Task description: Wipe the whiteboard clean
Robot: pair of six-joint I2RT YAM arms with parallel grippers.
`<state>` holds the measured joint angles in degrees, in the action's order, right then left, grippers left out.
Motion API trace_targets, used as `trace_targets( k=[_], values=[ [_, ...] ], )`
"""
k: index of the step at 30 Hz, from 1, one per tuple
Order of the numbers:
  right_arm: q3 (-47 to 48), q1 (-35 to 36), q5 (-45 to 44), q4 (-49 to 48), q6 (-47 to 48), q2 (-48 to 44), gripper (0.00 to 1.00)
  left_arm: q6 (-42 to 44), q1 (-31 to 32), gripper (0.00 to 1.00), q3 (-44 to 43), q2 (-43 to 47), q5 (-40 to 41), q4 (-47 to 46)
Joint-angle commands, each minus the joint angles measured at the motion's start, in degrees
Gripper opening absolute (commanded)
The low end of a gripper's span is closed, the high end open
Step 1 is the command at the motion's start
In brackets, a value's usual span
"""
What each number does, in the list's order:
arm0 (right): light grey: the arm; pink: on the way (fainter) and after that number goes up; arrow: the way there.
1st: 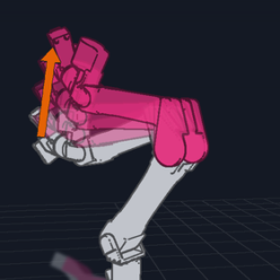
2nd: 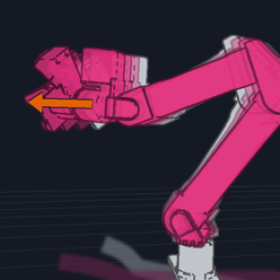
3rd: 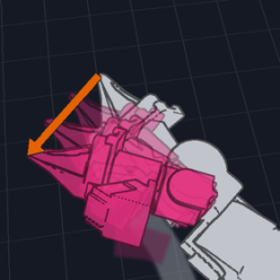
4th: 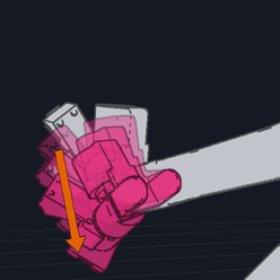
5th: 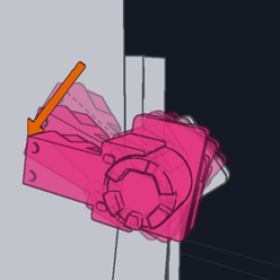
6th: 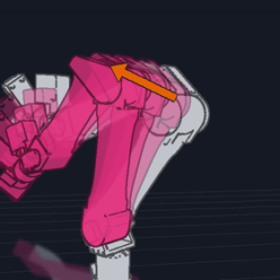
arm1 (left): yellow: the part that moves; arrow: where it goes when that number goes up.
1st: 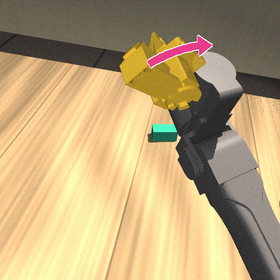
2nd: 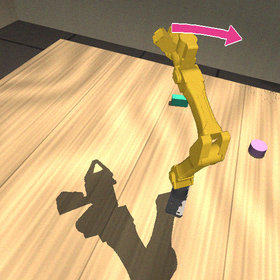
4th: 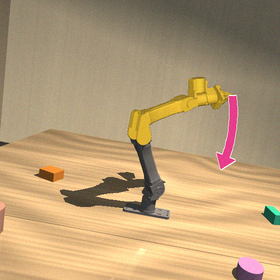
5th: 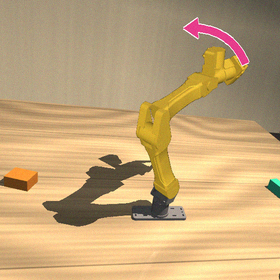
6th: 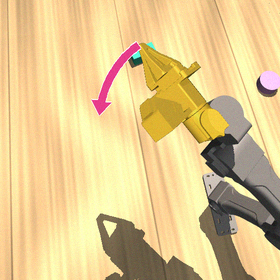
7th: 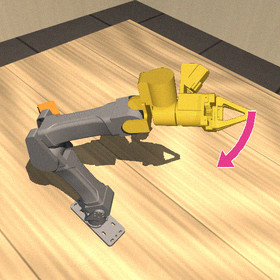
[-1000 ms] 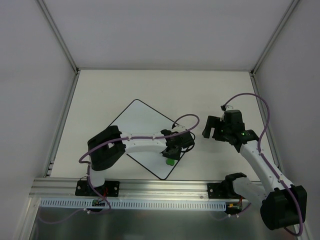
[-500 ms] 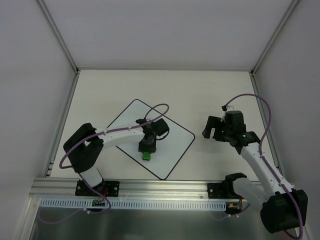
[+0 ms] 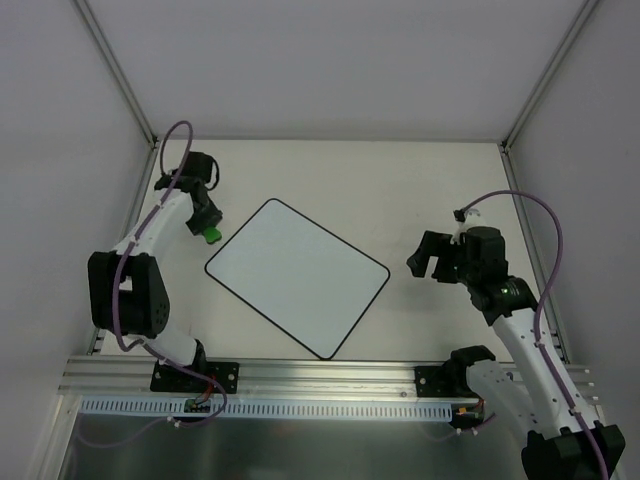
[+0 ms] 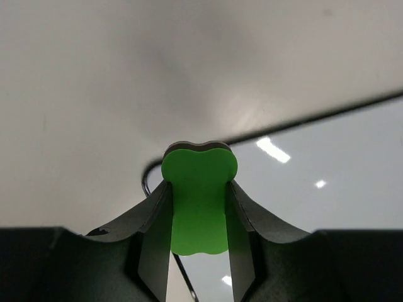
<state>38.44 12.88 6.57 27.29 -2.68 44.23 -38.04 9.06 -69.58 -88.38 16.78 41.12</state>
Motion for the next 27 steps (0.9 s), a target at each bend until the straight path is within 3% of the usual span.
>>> trace_targets(
  k=[1, 5, 13, 18, 19, 20, 21, 24, 27],
  values=[
    [2.70, -0.40, 1.96, 1.19, 1.62, -2.56, 0.99, 5.08, -7.90, 0.00, -5.46, -5.21, -1.22, -1.13],
    [2.43, -0.40, 2.92, 1.80, 2.24, -4.41, 0.99, 8.68, -13.62, 0.00, -11.53, -15.30, -2.71, -2.10],
    [1.99, -0.40, 2.93, 1.80, 2.24, -5.12, 0.99, 9.39, -15.65, 0.00, -13.65, -24.73, -1.92, -3.94],
    [2.08, -0.32, 2.75, 1.72, 3.82, -4.33, 0.99, 7.90, -15.56, 0.26, -12.95, -24.39, -1.40, -4.56],
    [2.08, -0.32, 2.84, 1.80, 3.82, -4.24, 0.99, 8.07, -15.65, 0.34, -12.77, -23.95, -1.39, -4.65],
    [2.17, -0.40, 2.84, 1.72, 3.73, -4.15, 0.99, 8.25, -15.65, 0.56, -12.60, -22.99, -1.39, -4.74],
    [2.34, -0.32, 2.66, 1.80, 3.82, -4.24, 0.99, 8.25, -15.65, 0.69, -12.07, -22.54, -1.22, -4.74],
    [2.52, -0.40, 2.13, 1.80, 3.82, -4.41, 0.99, 8.33, -15.65, 0.93, -10.58, -20.44, 0.10, -4.74],
    [3.31, -0.40, 2.92, 1.98, 3.65, -4.67, 0.99, 8.60, -15.65, 0.98, -9.53, -17.71, 0.28, -4.65]
  ],
)
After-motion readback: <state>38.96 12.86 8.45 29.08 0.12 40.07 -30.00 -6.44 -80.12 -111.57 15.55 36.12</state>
